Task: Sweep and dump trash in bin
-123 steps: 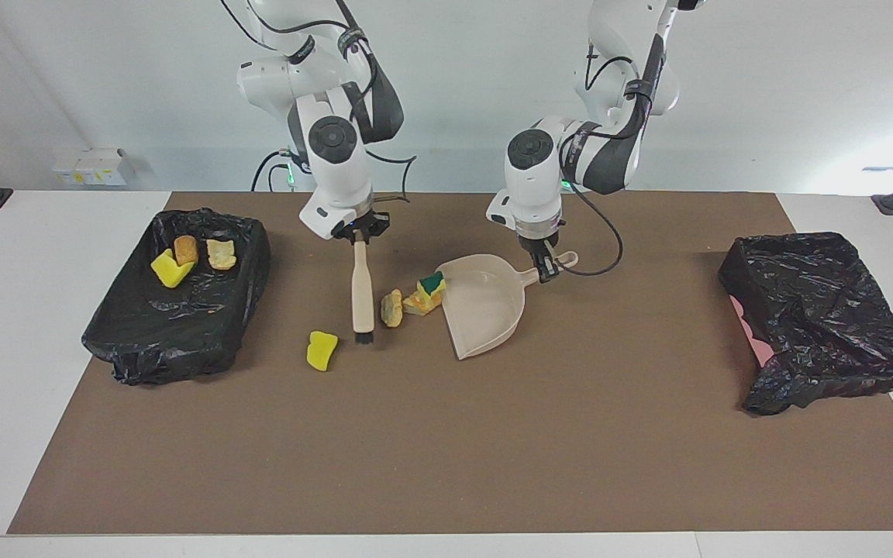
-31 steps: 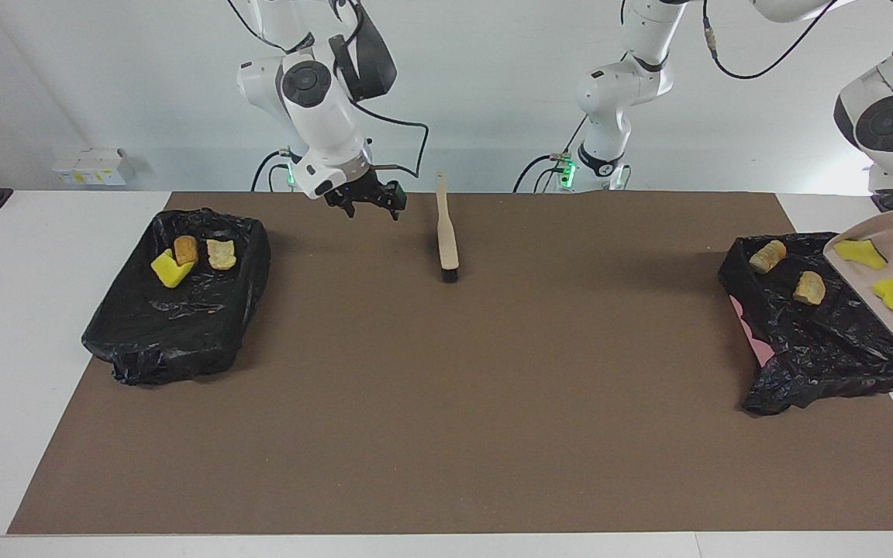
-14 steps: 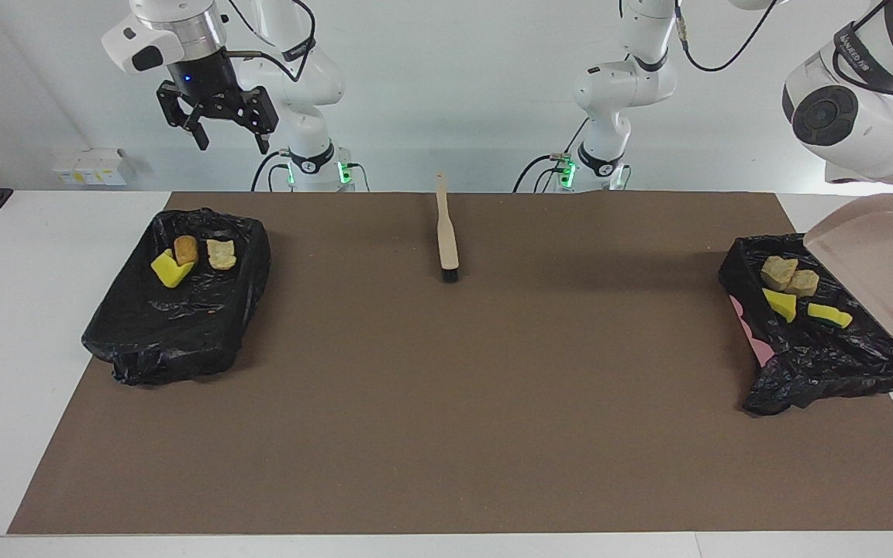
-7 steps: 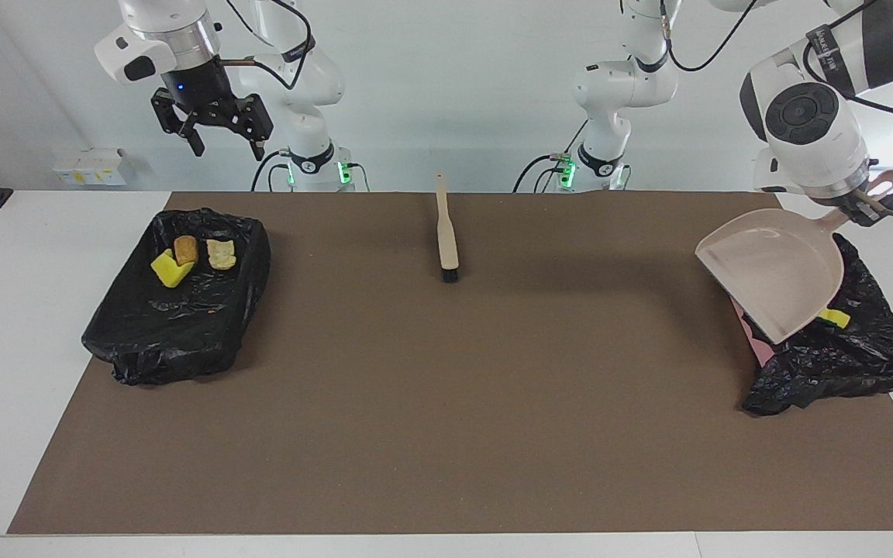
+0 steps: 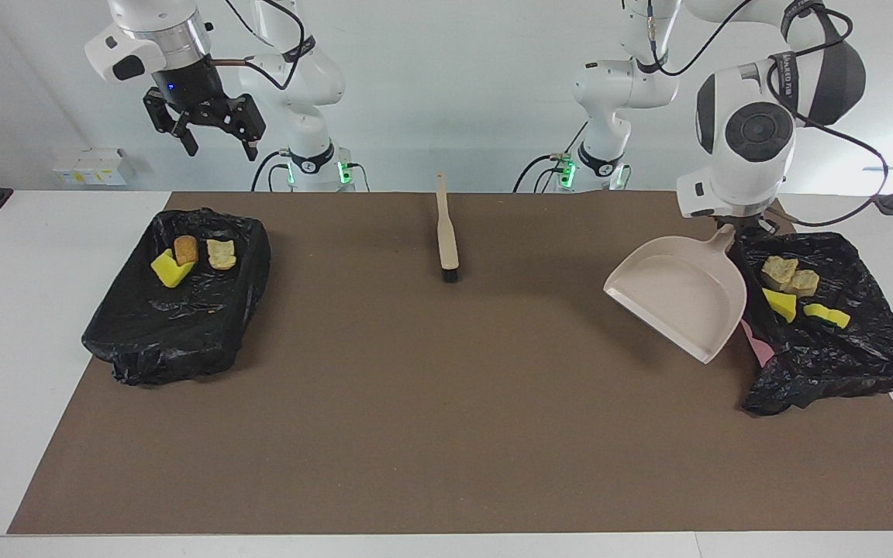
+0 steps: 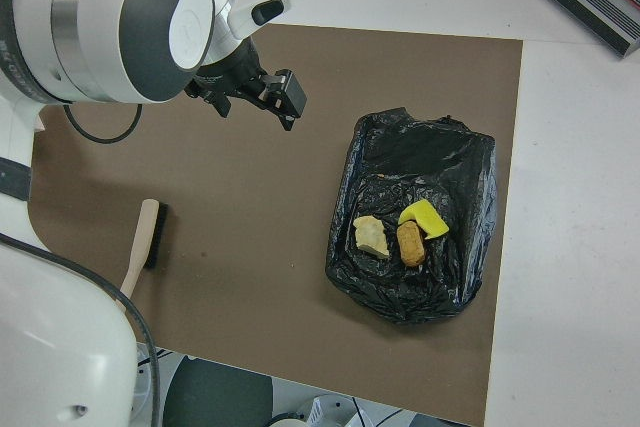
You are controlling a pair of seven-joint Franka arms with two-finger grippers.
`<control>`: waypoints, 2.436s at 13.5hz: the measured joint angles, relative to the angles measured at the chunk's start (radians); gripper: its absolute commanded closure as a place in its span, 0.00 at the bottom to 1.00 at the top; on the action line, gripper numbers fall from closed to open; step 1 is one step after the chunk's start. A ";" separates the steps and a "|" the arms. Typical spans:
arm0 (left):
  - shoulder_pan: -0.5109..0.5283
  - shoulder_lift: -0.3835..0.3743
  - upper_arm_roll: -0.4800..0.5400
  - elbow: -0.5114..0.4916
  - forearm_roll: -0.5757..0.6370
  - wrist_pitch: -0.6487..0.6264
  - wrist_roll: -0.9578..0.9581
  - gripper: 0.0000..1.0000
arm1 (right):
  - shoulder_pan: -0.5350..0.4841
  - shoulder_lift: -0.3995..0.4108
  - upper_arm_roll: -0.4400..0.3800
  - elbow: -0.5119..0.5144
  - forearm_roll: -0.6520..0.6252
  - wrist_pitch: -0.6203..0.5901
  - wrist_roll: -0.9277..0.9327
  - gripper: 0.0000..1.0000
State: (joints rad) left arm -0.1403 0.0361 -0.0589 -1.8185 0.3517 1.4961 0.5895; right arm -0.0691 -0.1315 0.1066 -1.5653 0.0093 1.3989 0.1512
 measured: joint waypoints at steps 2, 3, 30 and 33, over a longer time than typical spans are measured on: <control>-0.065 0.015 -0.002 -0.007 -0.078 0.026 -0.164 1.00 | 0.037 0.000 -0.031 0.001 -0.004 -0.001 0.000 0.00; -0.098 0.027 -0.002 -0.008 -0.114 0.050 -0.239 1.00 | 0.041 0.000 -0.033 0.002 -0.017 -0.009 0.000 0.00; -0.411 0.345 0.038 0.244 -0.456 0.491 -1.160 0.00 | 0.076 0.086 -0.052 0.125 -0.064 -0.073 -0.046 0.00; -0.266 0.318 0.039 0.244 -0.456 0.472 -1.081 0.00 | 0.076 0.086 -0.052 0.125 -0.064 -0.073 -0.046 0.00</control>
State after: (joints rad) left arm -0.4058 0.3544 -0.0195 -1.5743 -0.1045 1.9685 -0.4911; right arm 0.0068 -0.0460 0.0543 -1.4399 -0.0545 1.3254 0.1049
